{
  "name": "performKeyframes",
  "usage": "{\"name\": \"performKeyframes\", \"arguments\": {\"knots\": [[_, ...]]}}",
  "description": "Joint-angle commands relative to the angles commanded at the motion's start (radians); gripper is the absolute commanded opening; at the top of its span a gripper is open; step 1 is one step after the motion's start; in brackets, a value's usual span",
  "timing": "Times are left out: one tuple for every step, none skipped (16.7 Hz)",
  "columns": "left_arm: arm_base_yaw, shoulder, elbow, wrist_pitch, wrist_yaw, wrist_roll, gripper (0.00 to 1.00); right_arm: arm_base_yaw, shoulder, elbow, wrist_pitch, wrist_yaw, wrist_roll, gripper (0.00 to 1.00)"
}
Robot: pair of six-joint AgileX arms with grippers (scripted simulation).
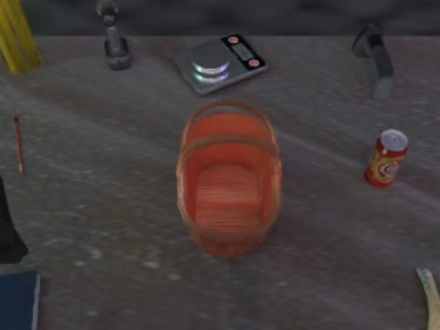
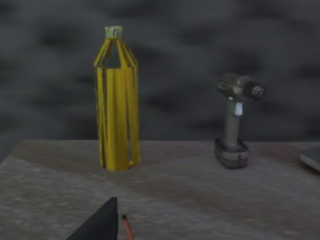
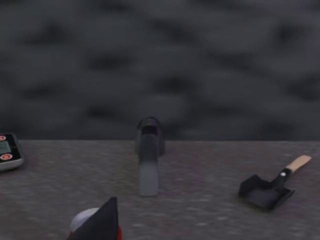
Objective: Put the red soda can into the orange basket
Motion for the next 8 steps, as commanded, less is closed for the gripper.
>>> {"name": "performKeyframes", "arguments": {"knots": [[0.000, 0.000, 0.000, 0.000, 0.000, 0.000, 1.00, 0.000, 0.000, 0.000, 0.000, 0.000, 0.000, 1.00], [0.000, 0.000, 0.000, 0.000, 0.000, 0.000, 1.00, 0.000, 0.000, 0.000, 0.000, 0.000, 0.000, 1.00], [0.000, 0.000, 0.000, 0.000, 0.000, 0.000, 1.00, 0.002, 0.010, 0.010, -0.007, -0.001, -0.003, 1.00], [0.000, 0.000, 0.000, 0.000, 0.000, 0.000, 1.00, 0.005, 0.030, 0.030, -0.022, -0.001, -0.010, 1.00], [0.000, 0.000, 0.000, 0.000, 0.000, 0.000, 1.00, 0.010, 0.062, 0.061, -0.043, -0.002, -0.020, 1.00], [0.000, 0.000, 0.000, 0.000, 0.000, 0.000, 1.00, 0.016, 0.104, 0.102, -0.070, -0.003, -0.033, 1.00], [0.000, 0.000, 0.000, 0.000, 0.000, 0.000, 1.00, 0.022, 0.156, 0.151, -0.103, -0.004, -0.049, 1.00], [0.000, 0.000, 0.000, 0.000, 0.000, 0.000, 1.00, 0.029, 0.219, 0.208, -0.140, -0.004, -0.066, 1.00]]}}
